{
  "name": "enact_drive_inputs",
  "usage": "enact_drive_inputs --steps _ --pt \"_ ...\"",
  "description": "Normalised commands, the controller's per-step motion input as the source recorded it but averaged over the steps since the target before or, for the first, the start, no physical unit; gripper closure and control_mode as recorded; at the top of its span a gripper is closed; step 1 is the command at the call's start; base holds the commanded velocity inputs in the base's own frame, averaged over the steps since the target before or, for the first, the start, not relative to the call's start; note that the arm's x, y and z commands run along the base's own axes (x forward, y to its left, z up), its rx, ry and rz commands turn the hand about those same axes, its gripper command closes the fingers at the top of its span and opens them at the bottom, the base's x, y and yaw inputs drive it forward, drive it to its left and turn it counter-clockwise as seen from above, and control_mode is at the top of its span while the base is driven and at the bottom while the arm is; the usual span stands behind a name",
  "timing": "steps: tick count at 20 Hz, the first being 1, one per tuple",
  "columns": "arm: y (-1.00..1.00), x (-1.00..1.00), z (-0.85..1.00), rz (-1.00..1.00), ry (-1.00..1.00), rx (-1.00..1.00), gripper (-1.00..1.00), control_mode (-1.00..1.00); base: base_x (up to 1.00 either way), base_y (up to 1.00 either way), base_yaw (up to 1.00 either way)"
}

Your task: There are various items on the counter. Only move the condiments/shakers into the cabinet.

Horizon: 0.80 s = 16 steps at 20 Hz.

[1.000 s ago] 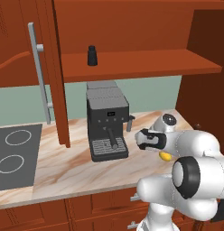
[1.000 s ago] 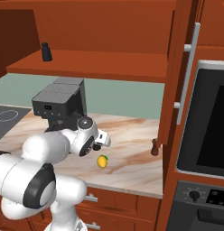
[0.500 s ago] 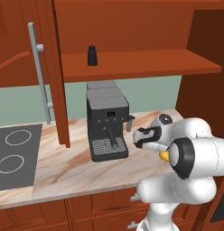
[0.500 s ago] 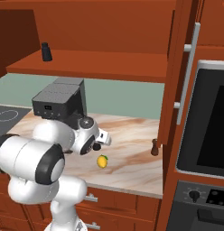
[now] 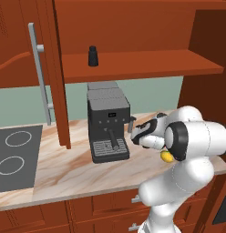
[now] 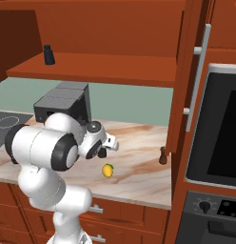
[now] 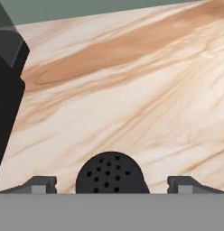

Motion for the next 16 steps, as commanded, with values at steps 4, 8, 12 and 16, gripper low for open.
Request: enact_drive_inputs --steps 4,8,12,16 --pt "0.05 0.14 -0.23 0.0 0.0 0.0 1.0 -1.0 0.0 0.0 0.0" --pt "0.01 0.0 -0.16 0.0 0.0 0.0 1.0 -1.0 0.0 0.0 0.0" --pt "0.0 -0.53 0.28 0.0 -0.14 0.02 1.0 -1.0 0.0 0.0 0.0" --pt "0.04 -0.92 0.98 0.0 -0.27 0.07 1.0 -1.0 0.0 0.0 0.0"
